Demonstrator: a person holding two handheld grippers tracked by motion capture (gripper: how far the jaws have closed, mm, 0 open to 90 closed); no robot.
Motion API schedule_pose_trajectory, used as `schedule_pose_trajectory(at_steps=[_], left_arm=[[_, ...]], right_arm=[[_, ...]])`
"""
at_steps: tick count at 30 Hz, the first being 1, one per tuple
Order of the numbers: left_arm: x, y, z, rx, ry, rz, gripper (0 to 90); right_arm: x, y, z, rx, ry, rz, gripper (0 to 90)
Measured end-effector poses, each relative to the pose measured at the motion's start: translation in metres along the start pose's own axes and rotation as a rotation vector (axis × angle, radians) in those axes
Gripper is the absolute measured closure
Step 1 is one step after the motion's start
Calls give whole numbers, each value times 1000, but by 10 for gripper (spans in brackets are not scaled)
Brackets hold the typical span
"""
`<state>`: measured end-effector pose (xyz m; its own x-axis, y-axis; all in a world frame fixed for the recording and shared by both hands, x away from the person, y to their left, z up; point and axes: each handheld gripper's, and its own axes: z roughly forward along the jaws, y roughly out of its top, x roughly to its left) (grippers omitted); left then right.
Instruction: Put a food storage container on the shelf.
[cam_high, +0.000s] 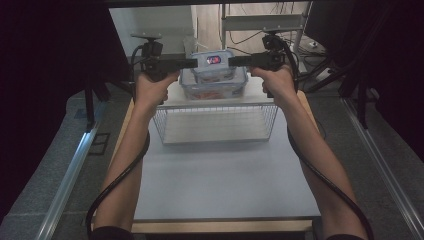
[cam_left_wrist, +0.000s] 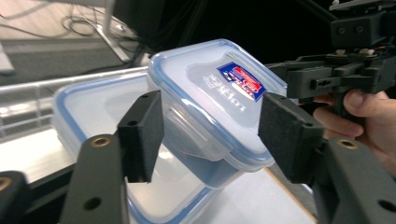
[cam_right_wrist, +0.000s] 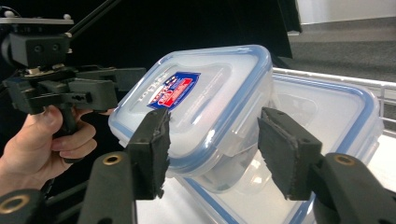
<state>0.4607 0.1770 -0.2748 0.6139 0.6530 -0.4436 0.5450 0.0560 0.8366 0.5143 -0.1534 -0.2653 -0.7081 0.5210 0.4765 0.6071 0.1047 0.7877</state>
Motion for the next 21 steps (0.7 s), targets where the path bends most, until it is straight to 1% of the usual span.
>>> schedule_pose_trajectory(at_steps=[2,4,5,6,8,10,11,12,13,16,17,18,21], left_arm=[[-2,0,-3,-7,17,20,371],[-6,-2,-8,-12,15,48,369],[-8,-4,-10,-20,13,63,370],[-10,-5,-13,-23,13,81,377],[-15,-10,-17,-21,29,122,417],[-20,-17,-21,-15,41,158,480],[-22,-21,-22,-11,47,178,540],[-24,-24,-23,-3,58,201,578],[-25,-28,-23,6,65,216,638],[-29,-36,-20,20,71,250,806],[-29,-38,-18,21,65,251,856],[-29,-40,-15,26,52,249,890],[-30,-42,-7,44,43,257,899]], right_arm=[[0,0,-1,-4,-7,-13,421],[1,-1,-3,-8,-20,-35,415],[2,-1,-5,-12,-17,-44,415],[3,-2,-6,-20,-11,-52,415],[4,-3,-10,-27,-16,-67,418],[5,-4,-13,-32,-32,-87,428],[6,-5,-15,-31,-40,-96,435],[7,-6,-16,-32,-47,-102,444],[7,-7,-17,-39,-54,-116,451],[7,-11,-21,-43,-72,-129,482],[7,-12,-22,-47,-78,-136,500],[7,-13,-23,-44,-81,-136,507],[7,-17,-25,-45,-107,-153,553]])
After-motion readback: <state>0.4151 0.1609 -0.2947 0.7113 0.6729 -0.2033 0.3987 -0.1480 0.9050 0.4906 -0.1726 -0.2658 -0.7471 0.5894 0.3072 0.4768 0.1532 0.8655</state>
